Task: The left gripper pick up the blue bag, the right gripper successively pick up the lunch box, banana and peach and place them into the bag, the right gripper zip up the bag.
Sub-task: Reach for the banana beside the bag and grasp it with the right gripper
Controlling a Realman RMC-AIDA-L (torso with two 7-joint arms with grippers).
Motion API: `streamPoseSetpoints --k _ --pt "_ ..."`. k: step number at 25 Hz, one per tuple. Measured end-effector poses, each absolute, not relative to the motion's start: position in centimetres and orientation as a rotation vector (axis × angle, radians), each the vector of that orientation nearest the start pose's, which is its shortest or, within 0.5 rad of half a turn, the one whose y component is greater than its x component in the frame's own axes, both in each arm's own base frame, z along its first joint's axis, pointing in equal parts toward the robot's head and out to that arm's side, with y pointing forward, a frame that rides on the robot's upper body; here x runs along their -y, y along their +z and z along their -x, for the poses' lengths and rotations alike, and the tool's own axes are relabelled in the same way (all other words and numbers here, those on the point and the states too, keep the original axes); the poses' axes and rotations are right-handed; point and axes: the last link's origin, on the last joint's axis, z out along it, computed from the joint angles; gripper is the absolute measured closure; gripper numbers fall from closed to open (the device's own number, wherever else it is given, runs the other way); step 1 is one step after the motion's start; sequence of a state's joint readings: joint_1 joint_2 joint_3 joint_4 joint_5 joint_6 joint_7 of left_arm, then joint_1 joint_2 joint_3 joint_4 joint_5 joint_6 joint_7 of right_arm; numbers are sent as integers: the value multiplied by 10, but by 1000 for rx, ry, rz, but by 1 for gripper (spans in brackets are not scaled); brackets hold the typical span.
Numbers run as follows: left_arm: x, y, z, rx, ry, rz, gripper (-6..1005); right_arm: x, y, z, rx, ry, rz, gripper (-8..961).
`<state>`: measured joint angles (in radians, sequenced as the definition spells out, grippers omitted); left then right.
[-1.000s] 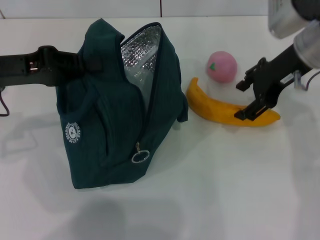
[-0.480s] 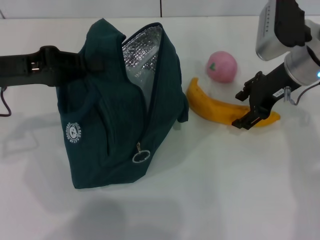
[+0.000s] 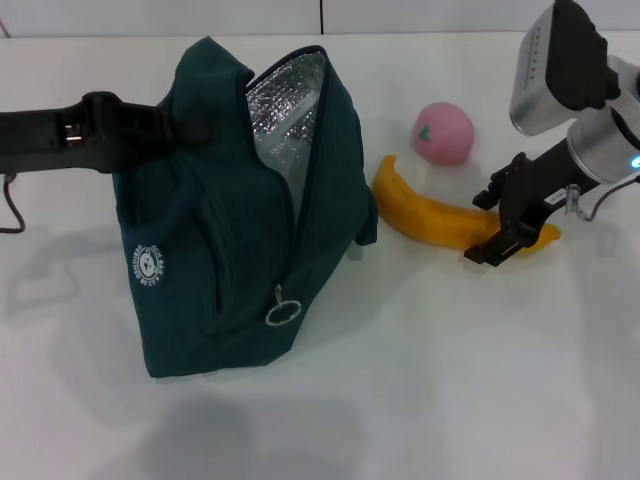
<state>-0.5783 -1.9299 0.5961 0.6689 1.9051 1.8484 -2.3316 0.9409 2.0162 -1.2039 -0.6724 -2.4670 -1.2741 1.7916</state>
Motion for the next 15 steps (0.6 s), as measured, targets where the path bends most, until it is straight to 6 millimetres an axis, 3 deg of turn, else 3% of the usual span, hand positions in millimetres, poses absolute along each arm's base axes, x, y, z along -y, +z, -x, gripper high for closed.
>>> streamPoseSetpoints --k 4,15 --pt "-334 79 243 1771 -1028 2526 956 -416 -35 -184 -209 -447 2916 221" --pt "-333 79 244 1778 -1025 2522 957 -411 -34 -185 -192 -472 2931 454"
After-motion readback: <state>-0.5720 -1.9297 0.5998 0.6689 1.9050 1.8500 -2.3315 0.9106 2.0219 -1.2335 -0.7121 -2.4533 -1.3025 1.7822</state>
